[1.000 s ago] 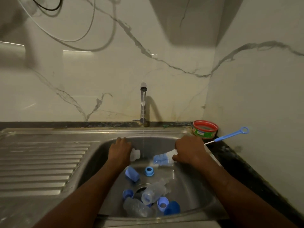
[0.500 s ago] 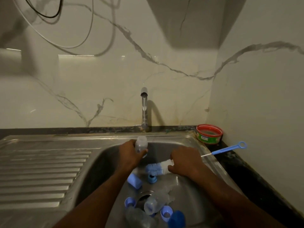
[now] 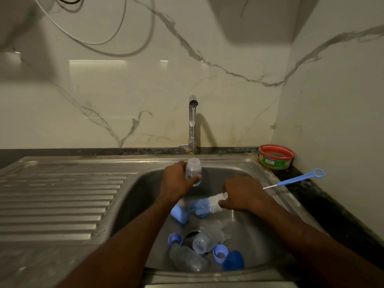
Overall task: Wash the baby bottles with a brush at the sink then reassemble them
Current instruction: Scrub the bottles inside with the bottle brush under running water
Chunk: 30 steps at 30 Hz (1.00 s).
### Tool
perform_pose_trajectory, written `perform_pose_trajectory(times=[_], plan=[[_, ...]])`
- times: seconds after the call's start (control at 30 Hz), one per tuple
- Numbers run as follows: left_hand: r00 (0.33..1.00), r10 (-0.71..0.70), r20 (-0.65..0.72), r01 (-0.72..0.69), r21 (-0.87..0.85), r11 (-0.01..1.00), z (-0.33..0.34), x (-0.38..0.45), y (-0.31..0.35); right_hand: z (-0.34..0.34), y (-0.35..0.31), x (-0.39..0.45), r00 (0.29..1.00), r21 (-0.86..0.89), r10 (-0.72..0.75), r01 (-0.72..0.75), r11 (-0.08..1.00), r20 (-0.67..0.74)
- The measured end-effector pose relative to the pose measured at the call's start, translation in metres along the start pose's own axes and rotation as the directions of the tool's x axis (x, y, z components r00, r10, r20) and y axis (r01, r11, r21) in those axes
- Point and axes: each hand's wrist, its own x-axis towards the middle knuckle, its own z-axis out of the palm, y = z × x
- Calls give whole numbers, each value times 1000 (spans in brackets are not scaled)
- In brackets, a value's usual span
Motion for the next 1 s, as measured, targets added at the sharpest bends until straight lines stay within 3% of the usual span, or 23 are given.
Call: perform_pose_trajectory(times=[0.7, 0.83, 0.9, 1.0], plan=[[999, -27, 29, 28, -52, 998, 5, 3, -10, 4, 2, 2, 999, 57, 13, -16, 998, 45], [995, 65, -80, -72, -81, 994, -9, 1, 4, 3, 2, 1, 998, 45, -1, -2, 999, 66], [992, 64, -113, -69, -34, 997, -12, -2, 6, 3, 2, 2, 997, 51, 0, -3, 999, 73], [999, -21, 38, 13, 201, 979, -9, -11, 2, 4, 2, 2, 995, 46, -8, 4, 999, 98]])
